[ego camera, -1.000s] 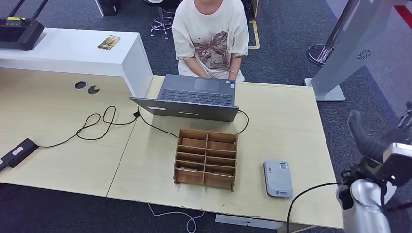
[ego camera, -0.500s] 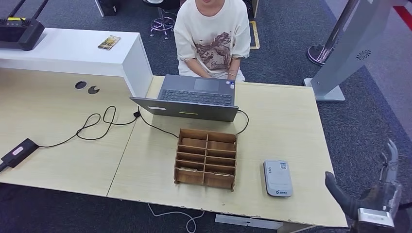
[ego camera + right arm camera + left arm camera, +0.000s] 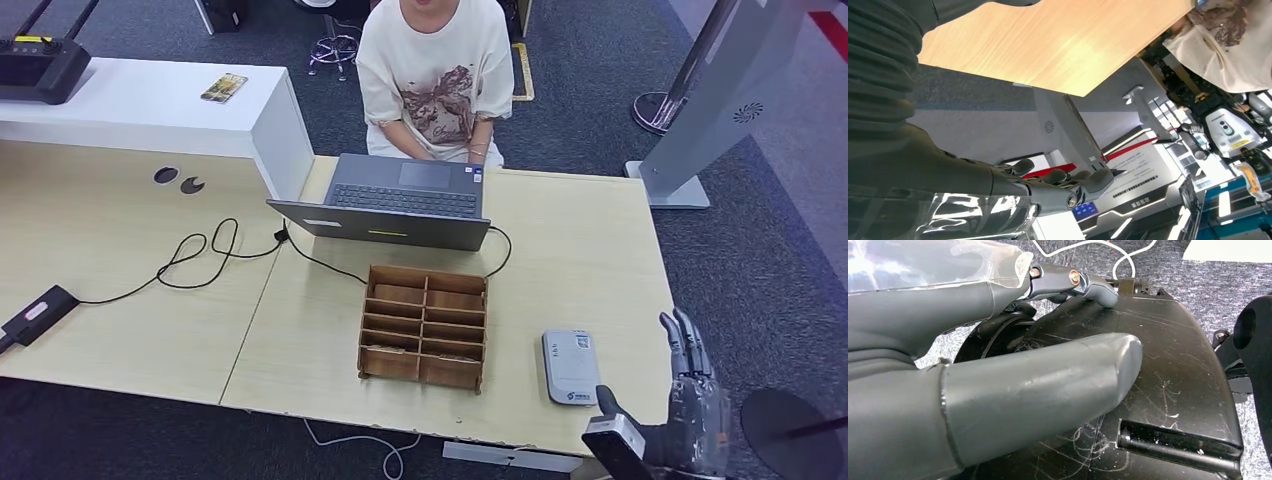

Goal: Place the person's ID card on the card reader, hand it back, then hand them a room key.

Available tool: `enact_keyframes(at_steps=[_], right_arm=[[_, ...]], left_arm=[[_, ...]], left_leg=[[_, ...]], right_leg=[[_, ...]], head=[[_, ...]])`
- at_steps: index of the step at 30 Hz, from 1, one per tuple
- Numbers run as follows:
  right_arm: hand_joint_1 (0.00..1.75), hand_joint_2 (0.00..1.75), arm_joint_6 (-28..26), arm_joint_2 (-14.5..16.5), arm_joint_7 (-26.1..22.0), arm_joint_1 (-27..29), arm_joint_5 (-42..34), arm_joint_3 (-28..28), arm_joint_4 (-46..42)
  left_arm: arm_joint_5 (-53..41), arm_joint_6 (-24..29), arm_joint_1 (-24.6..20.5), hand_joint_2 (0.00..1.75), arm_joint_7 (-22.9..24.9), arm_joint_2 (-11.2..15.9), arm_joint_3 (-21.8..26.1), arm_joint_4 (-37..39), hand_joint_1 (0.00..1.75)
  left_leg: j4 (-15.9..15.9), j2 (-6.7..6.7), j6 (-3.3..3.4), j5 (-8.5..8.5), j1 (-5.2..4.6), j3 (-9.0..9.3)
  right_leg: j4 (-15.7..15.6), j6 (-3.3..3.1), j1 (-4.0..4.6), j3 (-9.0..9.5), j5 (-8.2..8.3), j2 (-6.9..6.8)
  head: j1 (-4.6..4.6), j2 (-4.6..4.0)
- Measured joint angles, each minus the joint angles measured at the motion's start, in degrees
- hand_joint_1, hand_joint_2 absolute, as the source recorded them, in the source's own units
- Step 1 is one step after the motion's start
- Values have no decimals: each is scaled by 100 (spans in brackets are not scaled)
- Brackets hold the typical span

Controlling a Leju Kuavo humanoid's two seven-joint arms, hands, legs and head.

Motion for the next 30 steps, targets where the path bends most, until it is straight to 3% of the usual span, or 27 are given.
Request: enact_keyframes(at_steps=[11,20,30], right_arm=[[15,175,-316,325,525,-296,1285,279,493],[58,175,-228,482,536,-573,1312,435,780],[51,175,237,611,269,-664,743,488,851]], left_arm=[[0,-33,-3,0,5,-15,0,0,0],[0,-47,-7,0,-5,-15,1,0,0],[0,-13,-3,0,-14,-13,0,0,0]], left_leg=[[0,0,0,0,-1,-1],[0,-1,-1,1,-1,-1],[0,-2,0,1,0,-1]], right_leg=[[0,0,-1,0,0,0],[0,0,-1,1,0,0],[0,0,0,0,0,-1]], head=[[0,0],[0,0],[0,0]])
